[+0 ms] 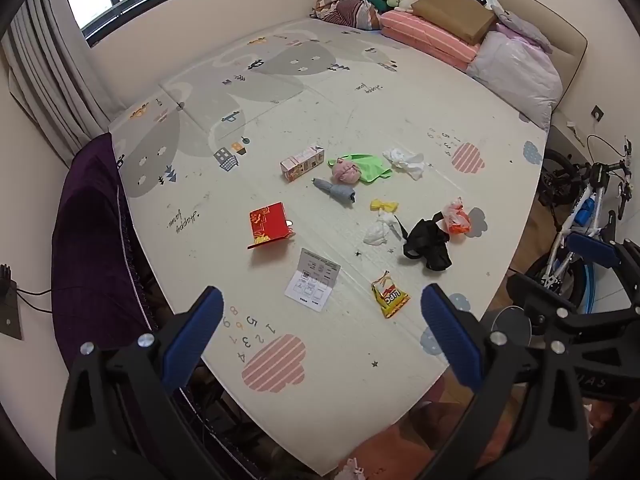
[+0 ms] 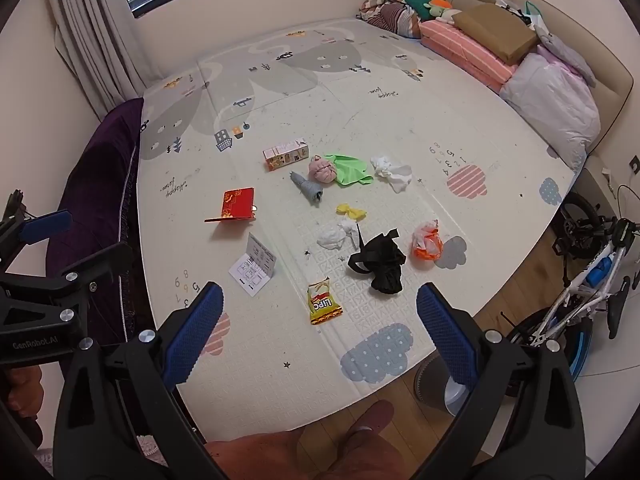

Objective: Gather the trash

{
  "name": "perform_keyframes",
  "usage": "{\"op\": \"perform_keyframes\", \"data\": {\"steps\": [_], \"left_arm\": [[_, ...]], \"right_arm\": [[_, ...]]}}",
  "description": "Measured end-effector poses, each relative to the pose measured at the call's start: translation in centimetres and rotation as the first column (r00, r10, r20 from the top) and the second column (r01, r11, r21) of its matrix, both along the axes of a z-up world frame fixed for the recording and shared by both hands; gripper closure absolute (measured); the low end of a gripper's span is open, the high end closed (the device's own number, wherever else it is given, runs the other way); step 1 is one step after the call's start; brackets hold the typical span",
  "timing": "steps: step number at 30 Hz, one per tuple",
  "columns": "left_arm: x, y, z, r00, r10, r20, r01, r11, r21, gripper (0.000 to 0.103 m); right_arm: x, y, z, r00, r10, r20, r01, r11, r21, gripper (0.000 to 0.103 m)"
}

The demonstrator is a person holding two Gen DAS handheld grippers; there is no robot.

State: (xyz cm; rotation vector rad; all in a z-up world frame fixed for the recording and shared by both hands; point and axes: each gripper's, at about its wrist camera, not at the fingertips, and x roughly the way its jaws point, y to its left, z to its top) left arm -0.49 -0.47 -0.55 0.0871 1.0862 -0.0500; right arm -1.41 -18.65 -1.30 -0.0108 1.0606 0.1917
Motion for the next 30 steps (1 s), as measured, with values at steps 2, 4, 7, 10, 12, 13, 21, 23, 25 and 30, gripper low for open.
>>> {"op": "perform_keyframes", "data": {"steps": [2, 4, 7, 10, 12, 13, 21, 23, 25, 30], "left_arm": [[0.13, 0.15, -0.03, 1.000, -0.001, 0.000, 0.001, 1.000, -0.001, 0.004], [0.20, 0.17, -0.16, 1.000, 0.002, -0.002, -0.002, 1.000, -0.001, 0.004], [0.18, 0.48, -0.05, 1.000, 0.000, -0.003, 0.000, 1.000, -0.001, 0.004], [0.19, 0.50, -0.10, 1.000, 0.001, -0.003, -0.001, 1.000, -0.002, 0.004], [0.19, 0.55, -0.09, 1.000, 0.000, -0.003, 0.000, 1.000, -0.002, 0.004], [0.19, 0.55, -0.11, 1.000, -0.001, -0.003, 0.001, 1.000, -0.003, 0.004], [0.14, 0.55, -0.15, 1.000, 0.000, -0.004, 0.000, 1.000, -0.005, 0.004], [0.16, 0.52, -0.14, 1.000, 0.000, -0.003, 0.000, 1.000, -0.003, 0.004], [0.19, 0.55, -0.11, 1.000, 0.001, -0.005, -0.001, 1.000, -0.004, 0.004], [0.19, 0.57, -0.16, 1.000, 0.001, -0.006, -0.001, 1.000, -0.005, 0.004]], "right_arm": [[0.00, 0.03, 0.01, 1.000, 0.001, 0.001, -0.001, 1.000, -0.001, 0.009], [0.00, 0.04, 0.01, 1.000, 0.001, 0.000, -0.001, 1.000, 0.000, 0.009], [0.01, 0.06, 0.01, 1.000, 0.000, -0.001, 0.000, 1.000, -0.001, 0.009], [0.01, 0.08, 0.03, 1.000, 0.000, 0.000, 0.000, 1.000, 0.000, 0.009], [0.03, 0.11, 0.03, 1.000, 0.001, 0.000, -0.001, 1.000, 0.000, 0.009], [0.03, 0.11, 0.02, 1.000, 0.001, -0.001, -0.001, 1.000, -0.001, 0.009], [0.14, 0.15, 0.11, 1.000, 0.000, 0.000, 0.000, 1.000, 0.000, 0.009], [0.13, 0.15, 0.12, 1.000, -0.001, 0.000, 0.001, 1.000, 0.000, 0.009], [0.14, 0.16, 0.12, 1.000, 0.000, 0.000, 0.000, 1.000, -0.001, 0.009], [0.14, 0.17, 0.12, 1.000, 0.000, 0.000, 0.000, 1.000, -0.001, 0.009]]}}
